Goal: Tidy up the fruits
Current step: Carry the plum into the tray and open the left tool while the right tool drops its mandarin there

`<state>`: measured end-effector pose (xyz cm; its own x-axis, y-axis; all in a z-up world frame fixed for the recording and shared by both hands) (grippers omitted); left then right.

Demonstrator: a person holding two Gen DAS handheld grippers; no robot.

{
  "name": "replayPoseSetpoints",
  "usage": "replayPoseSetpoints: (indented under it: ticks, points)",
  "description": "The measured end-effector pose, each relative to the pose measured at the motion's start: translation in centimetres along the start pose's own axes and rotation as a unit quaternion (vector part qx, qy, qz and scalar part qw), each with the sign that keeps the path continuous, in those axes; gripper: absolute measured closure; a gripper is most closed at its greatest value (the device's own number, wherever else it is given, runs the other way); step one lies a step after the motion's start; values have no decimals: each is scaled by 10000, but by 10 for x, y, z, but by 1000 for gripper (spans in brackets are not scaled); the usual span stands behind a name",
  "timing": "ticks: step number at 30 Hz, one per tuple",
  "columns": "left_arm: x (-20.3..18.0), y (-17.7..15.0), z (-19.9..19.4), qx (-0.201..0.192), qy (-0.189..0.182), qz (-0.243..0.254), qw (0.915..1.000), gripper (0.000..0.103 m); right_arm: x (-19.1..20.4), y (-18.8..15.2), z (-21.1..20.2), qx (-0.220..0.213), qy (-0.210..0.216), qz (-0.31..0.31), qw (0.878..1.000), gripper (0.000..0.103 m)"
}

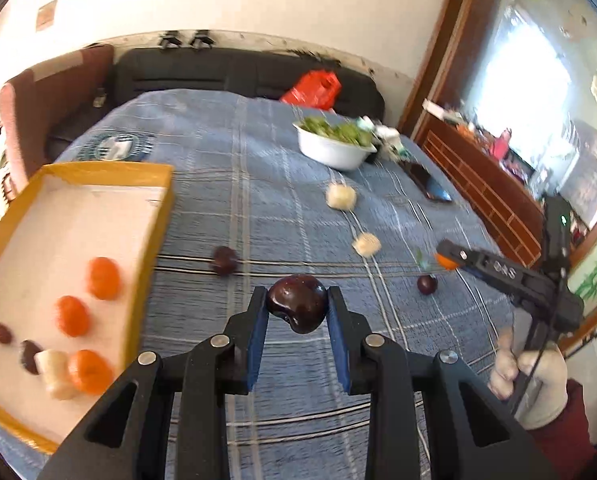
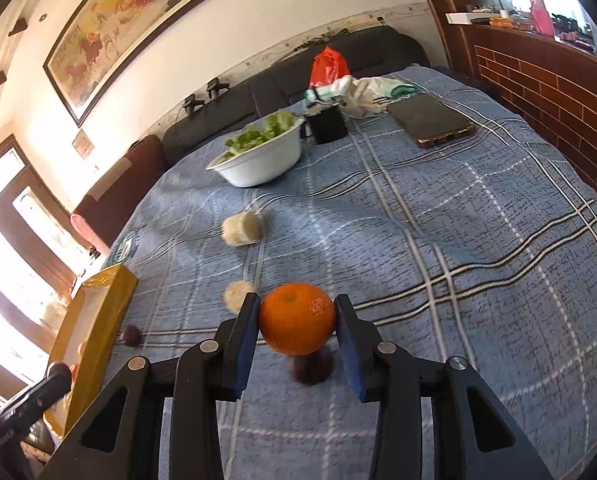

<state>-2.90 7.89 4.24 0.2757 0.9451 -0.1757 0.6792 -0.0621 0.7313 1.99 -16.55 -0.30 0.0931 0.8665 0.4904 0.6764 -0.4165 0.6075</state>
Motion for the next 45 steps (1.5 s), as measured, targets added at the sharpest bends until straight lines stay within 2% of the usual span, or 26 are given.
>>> replayPoseSetpoints:
  ticks: [4, 12, 18, 23, 27, 32, 42, 43, 45]
  points:
    - [29, -1, -20, -173, 159, -311, 9992, 75, 32, -6, -11, 50, 68, -302, 9995, 62]
    - [113, -10, -61, -493, 849, -820, 9918, 75, 112, -26, -12, 276, 377, -936, 9945, 62]
    - [177, -13, -76, -463, 1266, -1151, 9842, 75, 178, -50, 8, 673, 774, -1296, 9862, 62]
    - [211, -3, -69, -363, 1469, -1119, 9821, 75, 235, -73, 38, 1161, 1161, -1493, 9751, 61]
    - [234, -1, -52, -201, 1499, -1218, 9810, 75, 274, -97, 64, 1560, 1390, -1704, 9630, 61]
    - [258, -8, -34, 27, 1526, -1406, 9782, 75, 318, -128, 101, 1932, 1431, -2104, 9476, 61]
    - [274, -13, -22, 161, 1372, -1674, 9762, 74, 348, -151, 141, 2231, 1365, -2351, 9361, 61]
    - [275, -13, -22, 163, 1341, -1693, 9763, 72, 350, -153, 143, 2238, 1352, -2377, 9355, 61]
    - [275, -14, -23, 150, 1315, -1707, 9764, 59, 354, -154, 146, 2244, 1325, -2450, 9338, 60]
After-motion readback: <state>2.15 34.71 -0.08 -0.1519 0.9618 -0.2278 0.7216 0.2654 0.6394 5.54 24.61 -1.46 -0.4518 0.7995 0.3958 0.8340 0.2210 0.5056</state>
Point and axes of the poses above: each gripper's, at about its wrist camera, not at the fingertips, and z roughly the way its jaws point, x to its left, y to its top, the point moved 7 cm from there along z, roughly the way its jaws point, and after that the axes turned 5 degrees about z, right-handed, at the moved point
